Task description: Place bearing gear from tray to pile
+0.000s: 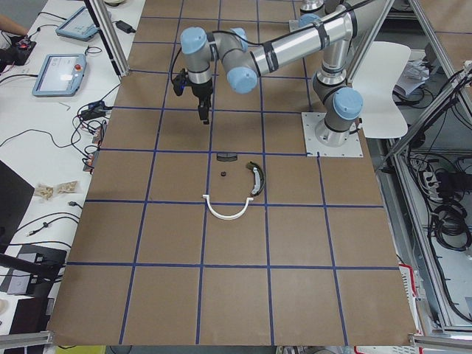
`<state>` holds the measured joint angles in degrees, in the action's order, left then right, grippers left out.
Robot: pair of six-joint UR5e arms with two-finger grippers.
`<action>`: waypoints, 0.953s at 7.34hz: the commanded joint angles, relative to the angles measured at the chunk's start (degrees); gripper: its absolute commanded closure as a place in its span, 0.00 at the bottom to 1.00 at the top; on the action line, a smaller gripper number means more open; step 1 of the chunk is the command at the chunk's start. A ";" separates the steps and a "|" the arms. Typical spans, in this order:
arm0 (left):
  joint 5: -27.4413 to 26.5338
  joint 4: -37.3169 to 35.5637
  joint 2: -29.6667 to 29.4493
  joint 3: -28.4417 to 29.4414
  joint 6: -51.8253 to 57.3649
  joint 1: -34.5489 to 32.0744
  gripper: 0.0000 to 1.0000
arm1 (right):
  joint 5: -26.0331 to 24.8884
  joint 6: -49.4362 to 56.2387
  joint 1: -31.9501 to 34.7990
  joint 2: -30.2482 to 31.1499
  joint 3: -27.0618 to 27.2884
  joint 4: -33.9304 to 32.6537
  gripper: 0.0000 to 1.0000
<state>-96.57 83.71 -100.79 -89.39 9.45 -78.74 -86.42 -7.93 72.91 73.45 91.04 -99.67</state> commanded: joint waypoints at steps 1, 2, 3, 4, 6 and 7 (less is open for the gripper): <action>1.20 11.89 1.37 10.53 -9.53 -12.00 0.00 | 1.34 -16.08 13.85 1.09 2.82 -3.40 1.00; 4.61 11.91 2.08 11.34 -9.63 -13.27 0.00 | 1.52 -24.06 20.10 0.91 3.26 -5.26 1.00; 4.90 12.17 3.39 10.22 -10.58 -13.28 0.00 | 1.52 -29.45 25.38 0.39 3.70 -7.80 1.00; 5.08 11.91 4.62 10.12 -11.03 -12.93 0.00 | 1.69 -32.29 28.22 -0.23 5.36 -10.00 1.00; 5.34 11.64 5.86 8.81 -11.30 -12.93 0.00 | 5.81 -38.00 31.66 -0.32 11.76 -20.43 1.00; 5.52 11.39 7.35 6.19 -11.47 -12.84 0.00 | 7.22 -40.38 34.11 -0.93 14.05 -24.05 1.00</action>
<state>-91.23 95.29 -94.99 -80.86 -1.86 -91.69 -81.20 -44.76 104.11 73.05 101.73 -118.32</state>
